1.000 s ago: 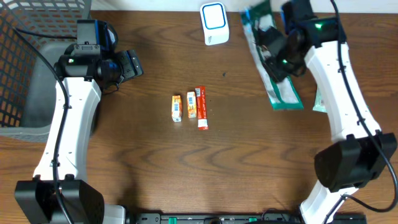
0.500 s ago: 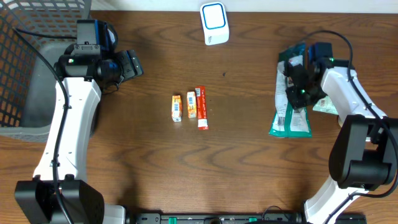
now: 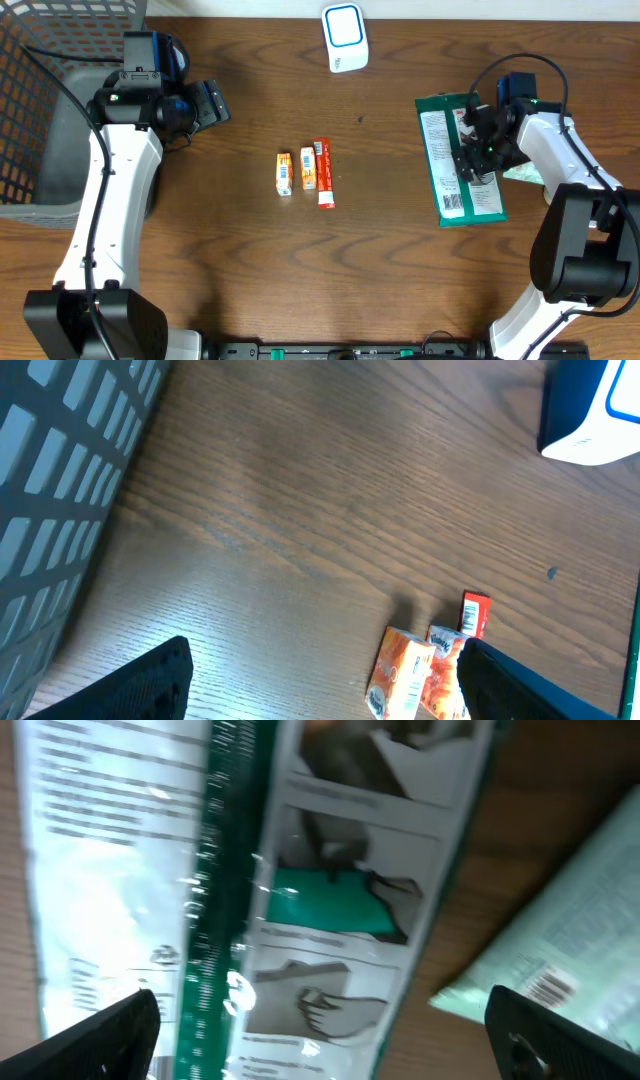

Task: Scan the item barcode
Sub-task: 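Carry the gloves pack right and lower it onto the table, then release the gloves pack and move the right gripper left to the red packet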

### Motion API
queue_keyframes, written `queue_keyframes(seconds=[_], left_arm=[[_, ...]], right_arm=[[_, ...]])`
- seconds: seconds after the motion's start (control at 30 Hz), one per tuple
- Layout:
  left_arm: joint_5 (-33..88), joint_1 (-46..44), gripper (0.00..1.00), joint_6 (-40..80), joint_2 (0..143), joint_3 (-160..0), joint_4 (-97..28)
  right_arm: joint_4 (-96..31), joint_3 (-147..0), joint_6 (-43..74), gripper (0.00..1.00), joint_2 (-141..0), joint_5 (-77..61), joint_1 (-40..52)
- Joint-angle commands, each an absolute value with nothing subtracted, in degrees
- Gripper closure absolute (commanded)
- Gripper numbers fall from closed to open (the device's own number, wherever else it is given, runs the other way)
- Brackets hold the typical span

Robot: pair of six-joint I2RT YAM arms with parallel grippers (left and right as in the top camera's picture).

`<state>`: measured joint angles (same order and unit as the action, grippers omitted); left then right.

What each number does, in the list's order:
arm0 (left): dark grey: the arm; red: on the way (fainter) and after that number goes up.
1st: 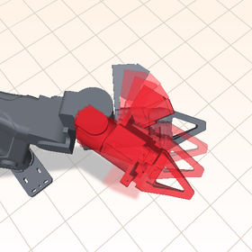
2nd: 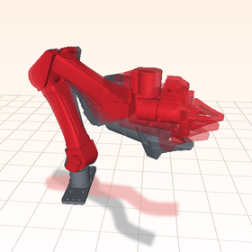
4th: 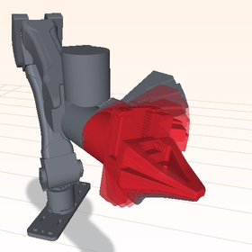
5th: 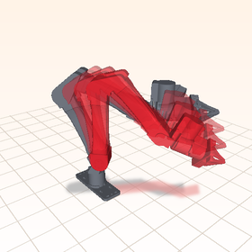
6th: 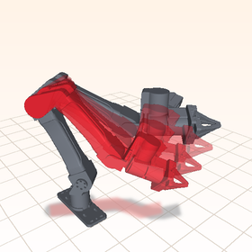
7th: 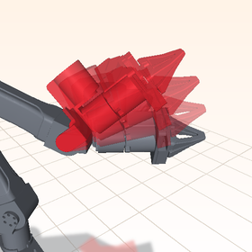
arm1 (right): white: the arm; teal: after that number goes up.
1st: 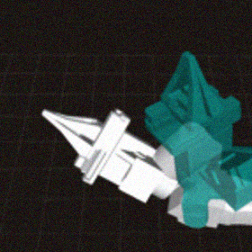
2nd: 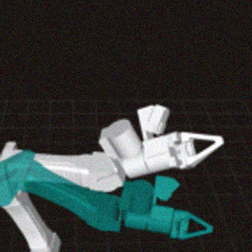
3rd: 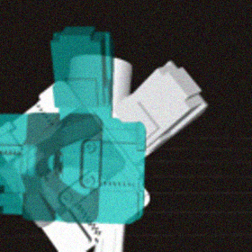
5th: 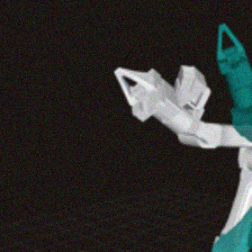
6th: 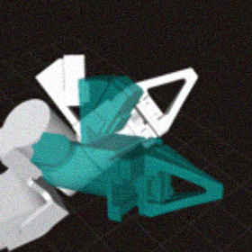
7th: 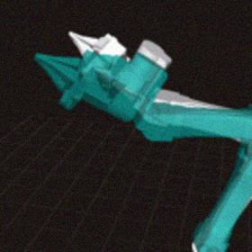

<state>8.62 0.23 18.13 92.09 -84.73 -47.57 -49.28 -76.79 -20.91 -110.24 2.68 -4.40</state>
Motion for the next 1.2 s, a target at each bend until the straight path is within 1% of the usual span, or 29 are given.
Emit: queue_keyframes(seconds=[0.0,0.07,0.13,0.3,0.4,0.47,0.5,0.57,0.6,0.67,0.7,0.8,0.87,1.03,1.17], left_arm=[[7.9,0.4,0.15,17.6,91.6,-84.7,-47.6],[7.9,0.4,0.15,17.6,91.6,-84.7,-47.6],[7.9,0.4,0.15,17.6,91.6,-84.7,-47.6],[7.9,0.4,0.15,17.6,91.6,-84.7,-47.6],[7.9,0.4,0.15,17.6,91.6,-84.7,-47.6],[7.9,0.4,0.15,17.6,91.6,-84.7,-47.6],[7.9,0.4,0.14,17.6,91.6,-84.7,-47.6],[7.9,0.4,0.15,17.6,91.6,-84.7,-47.6],[7.9,0.4,0.14,17.6,91.6,-84.7,-47.6],[7.9,0.4,0.14,17.6,91.6,-84.7,-47.6],[7.9,0.4,0.15,17.6,91.6,-84.7,-47.6],[7.9,0.4,0.15,17.6,91.6,-84.7,-47.6],[7.9,0.4,0.14,17.6,91.6,-84.7,-47.6],[7.9,0.4,0.14,17.6,91.6,-84.7,-47.6],[7.9,0.4,0.14,17.6,91.6,-84.7,-47.6]], right_arm=[[-50.1,-77.5,-16.8,0.01,-110.1,6.5,-4.3],[-50.7,-78.5,-14.3,0.01,-110.0,3.5,-4.0],[-50.8,-79.5,-13.0,0.01,-110.0,-2.8,-3.4],[-48.2,-79.9,-12.9,0.01,-110.0,-25.5,-2.3],[-47.9,-79.8,-12.7,0.01,-110.1,-31.2,-1.6],[-47.9,-79.8,-10.7,0.11,-110.3,-29.8,-0.6],[-47.9,-79.7,-10.0,0.21,-110.4,-28.2,-0.2],[-47.5,-79.4,-8.6,0.35,-110.8,-24.0,1.1],[-46.9,-79.1,-8.3,0.45,-110.9,-22.4,1.8],[-44.9,-78.1,-8.2,0.69,-111.2,-20.7,3.3],[-43.7,-77.4,-8.2,0.76,-111.3,-20.4,4.2],[-39.9,-75.5,-8.1,0.80,-111.7,-18.8,6.5],[-37.3,-74.0,-7.7,0.82,-111.7,-15.2,7.9],[-30.7,-69.6,-2.5,0.83,-111.7,-2.3,10.3],[-29.1,-67.9,1.3,0.81,-111.7,5.9,10.5]])
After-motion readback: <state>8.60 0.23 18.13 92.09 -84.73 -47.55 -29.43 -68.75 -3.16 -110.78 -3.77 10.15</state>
